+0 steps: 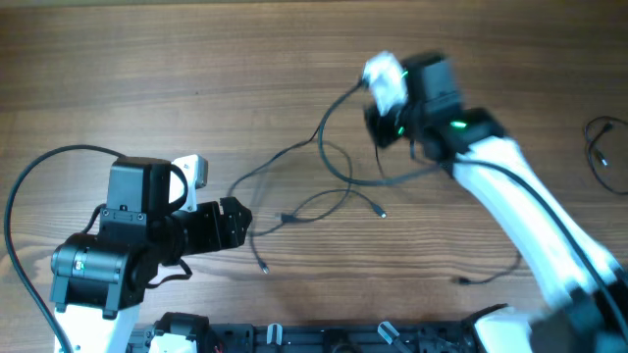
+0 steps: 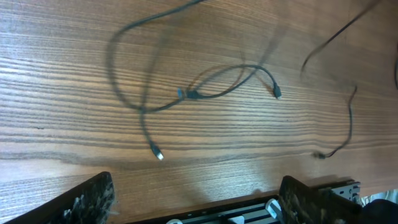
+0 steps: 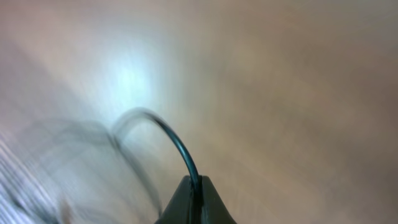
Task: Untangle cables
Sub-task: 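Lift the grasped cable and drag it up and right with the right gripper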
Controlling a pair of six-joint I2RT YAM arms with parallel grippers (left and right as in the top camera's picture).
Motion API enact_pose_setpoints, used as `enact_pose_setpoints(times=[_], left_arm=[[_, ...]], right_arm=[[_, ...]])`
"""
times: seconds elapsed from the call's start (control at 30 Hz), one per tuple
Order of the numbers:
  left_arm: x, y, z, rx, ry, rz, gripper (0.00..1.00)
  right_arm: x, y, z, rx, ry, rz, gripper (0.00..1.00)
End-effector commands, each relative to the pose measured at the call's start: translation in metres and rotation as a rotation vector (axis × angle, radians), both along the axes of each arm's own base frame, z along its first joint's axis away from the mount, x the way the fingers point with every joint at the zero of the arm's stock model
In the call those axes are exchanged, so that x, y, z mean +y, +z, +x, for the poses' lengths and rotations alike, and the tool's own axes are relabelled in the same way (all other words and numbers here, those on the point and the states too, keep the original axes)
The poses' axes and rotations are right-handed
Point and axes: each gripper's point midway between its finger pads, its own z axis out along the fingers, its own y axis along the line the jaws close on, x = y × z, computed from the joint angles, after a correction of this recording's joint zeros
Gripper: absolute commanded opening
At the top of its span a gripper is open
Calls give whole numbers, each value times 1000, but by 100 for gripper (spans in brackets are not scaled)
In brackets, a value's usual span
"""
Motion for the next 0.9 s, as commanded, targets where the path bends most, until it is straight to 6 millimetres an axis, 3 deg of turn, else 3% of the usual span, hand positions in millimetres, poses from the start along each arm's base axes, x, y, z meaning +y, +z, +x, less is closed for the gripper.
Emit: enact_pose_setpoints(times=[0.0, 0.07, 0.17, 0.2, 0.23, 0.33, 0.47, 0.63, 0.73, 0.87], left_arm=[[-3, 3, 0, -13, -30, -4, 87], [-3, 3, 0, -13, -30, -4, 87], [-6, 4, -1, -10, -36, -22, 87], [-9, 5, -2, -9, -44, -38, 87], [-13, 7, -2, -9, -56, -61, 86], [-27, 13, -6, -6, -102, -141, 85], [-29, 14, -7, -3, -109, -156, 85], [-29, 14, -8, 2, -108, -156, 86], [-29, 14, -8, 2, -108, -156, 86], [-29, 13, -9, 4, -108, -155, 86]], right_arm=[[5, 125, -25, -238, 11, 242, 4], [4, 190, -50, -417, 73, 348, 4], [-6, 255, -83, -547, 72, 526, 4], [-9, 267, -90, -576, 74, 553, 4], [-11, 274, -96, -600, 78, 561, 4], [-7, 266, -99, -562, 101, 555, 4], [3, 256, -102, -497, 156, 573, 4], [4, 260, -104, -509, 166, 579, 4], [-1, 279, -103, -604, 157, 592, 4], [-42, 327, -87, -891, -73, 564, 4]])
